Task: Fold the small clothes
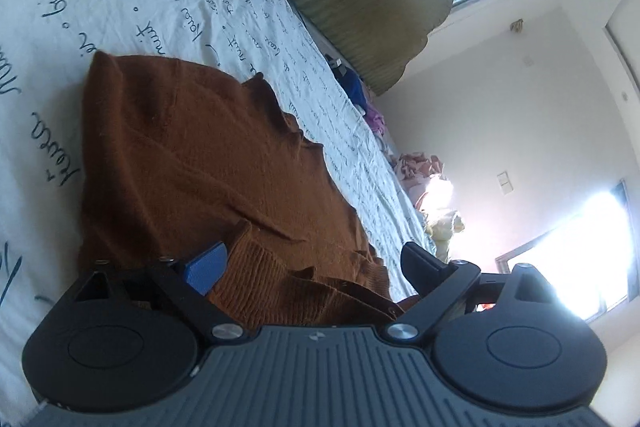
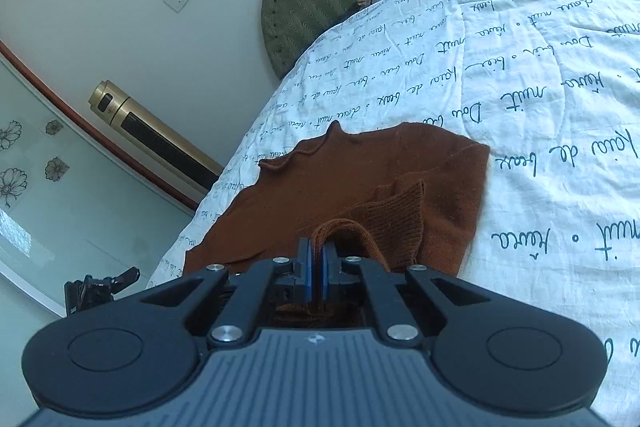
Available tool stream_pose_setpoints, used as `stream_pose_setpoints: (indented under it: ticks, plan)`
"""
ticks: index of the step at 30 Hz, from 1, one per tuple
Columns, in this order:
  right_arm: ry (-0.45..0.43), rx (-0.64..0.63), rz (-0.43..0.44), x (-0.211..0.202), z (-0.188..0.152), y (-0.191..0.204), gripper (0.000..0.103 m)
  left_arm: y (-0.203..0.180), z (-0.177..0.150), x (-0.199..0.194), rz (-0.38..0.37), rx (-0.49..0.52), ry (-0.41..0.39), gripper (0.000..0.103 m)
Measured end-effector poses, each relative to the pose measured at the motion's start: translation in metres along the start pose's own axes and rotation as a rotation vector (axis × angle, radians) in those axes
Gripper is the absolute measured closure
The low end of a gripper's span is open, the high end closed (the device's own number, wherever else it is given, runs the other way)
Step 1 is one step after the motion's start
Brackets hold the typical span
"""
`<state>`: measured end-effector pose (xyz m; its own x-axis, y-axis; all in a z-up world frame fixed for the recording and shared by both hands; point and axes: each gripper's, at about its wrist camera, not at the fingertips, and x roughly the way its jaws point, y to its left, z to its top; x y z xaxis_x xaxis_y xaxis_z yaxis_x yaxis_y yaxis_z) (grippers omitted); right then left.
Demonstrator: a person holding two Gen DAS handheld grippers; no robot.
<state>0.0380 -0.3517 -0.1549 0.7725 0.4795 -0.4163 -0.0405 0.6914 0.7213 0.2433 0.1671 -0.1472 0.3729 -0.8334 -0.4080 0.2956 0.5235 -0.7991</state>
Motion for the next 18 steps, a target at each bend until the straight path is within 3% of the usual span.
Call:
stream_pose_setpoints:
  ticks: [6, 8, 9, 13, 18]
  plan:
    - [0.002, 0.026, -0.008, -0.009, -0.005, -0.012, 0.097, -0.018, -0.001, 0.041, 0.196, 0.283, 0.142, 0.016]
    - [0.009, 0.02, -0.003, -0.011, -0.007, -0.014, 0.097, -0.023, -0.008, 0.045, 0.237, 0.356, 0.164, 0.049]
    - [0.008, 0.022, -0.004, -0.012, -0.008, -0.014, 0.097, -0.022, -0.01, 0.048, 0.25, 0.356, 0.2, 0.09]
    - [-0.003, 0.032, -0.007, -0.01, -0.007, -0.016, 0.096, -0.017, -0.015, 0.043, 0.276, 0.328, 0.193, 0.092]
    - [-0.053, 0.048, 0.029, -0.018, -0.004, -0.01, 0.096, -0.03, -0.027, 0.013, 0.228, 0.315, 0.093, 0.093]
